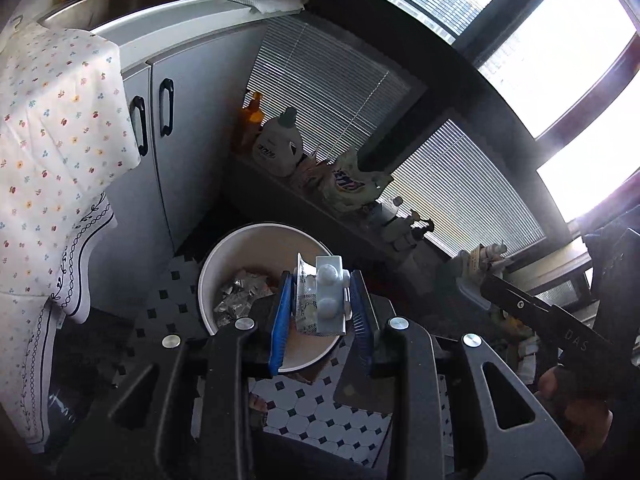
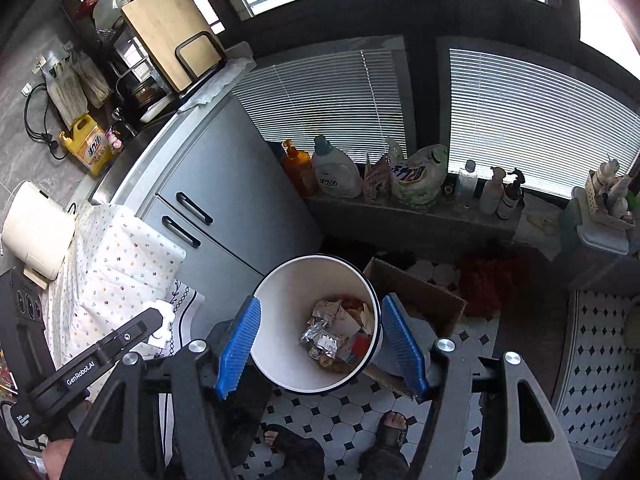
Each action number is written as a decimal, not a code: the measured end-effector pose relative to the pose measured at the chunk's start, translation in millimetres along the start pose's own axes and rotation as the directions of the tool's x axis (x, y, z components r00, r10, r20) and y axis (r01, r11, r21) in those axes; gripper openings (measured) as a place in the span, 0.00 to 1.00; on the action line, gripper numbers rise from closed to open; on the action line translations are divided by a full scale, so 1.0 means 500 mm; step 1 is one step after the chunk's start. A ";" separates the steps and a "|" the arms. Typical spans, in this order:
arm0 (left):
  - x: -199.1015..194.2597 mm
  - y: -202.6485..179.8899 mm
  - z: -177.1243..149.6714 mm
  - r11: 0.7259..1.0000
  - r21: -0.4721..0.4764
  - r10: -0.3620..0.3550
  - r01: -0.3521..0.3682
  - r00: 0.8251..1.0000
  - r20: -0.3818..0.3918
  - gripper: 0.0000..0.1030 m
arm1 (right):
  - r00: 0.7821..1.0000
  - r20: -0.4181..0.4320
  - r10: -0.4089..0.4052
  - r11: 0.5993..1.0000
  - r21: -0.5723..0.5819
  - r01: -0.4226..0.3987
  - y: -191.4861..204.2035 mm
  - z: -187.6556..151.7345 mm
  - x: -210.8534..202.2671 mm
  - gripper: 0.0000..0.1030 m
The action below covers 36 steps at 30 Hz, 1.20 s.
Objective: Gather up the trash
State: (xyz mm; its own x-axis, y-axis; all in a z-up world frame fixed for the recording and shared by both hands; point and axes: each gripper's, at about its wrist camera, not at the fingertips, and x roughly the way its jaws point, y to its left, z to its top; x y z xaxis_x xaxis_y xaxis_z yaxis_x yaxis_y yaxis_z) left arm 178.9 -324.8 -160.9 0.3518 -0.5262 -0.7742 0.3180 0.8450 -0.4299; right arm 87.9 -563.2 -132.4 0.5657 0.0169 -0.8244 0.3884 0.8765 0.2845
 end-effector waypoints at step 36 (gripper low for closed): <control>-0.381 0.149 -0.035 0.947 -0.189 0.307 -0.261 0.910 0.278 0.94 | 0.975 0.028 0.218 0.936 -0.289 -0.201 0.280 0.006 -0.090 0.92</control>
State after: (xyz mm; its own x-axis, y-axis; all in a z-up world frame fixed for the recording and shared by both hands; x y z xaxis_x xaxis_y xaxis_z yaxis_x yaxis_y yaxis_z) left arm 120.3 -160.2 -53.5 0.6622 -0.2464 -0.7076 0.0428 0.9553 -0.2926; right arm 118.9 -442.5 -53.9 0.6568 0.1946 -0.7285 0.0392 0.9560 0.2907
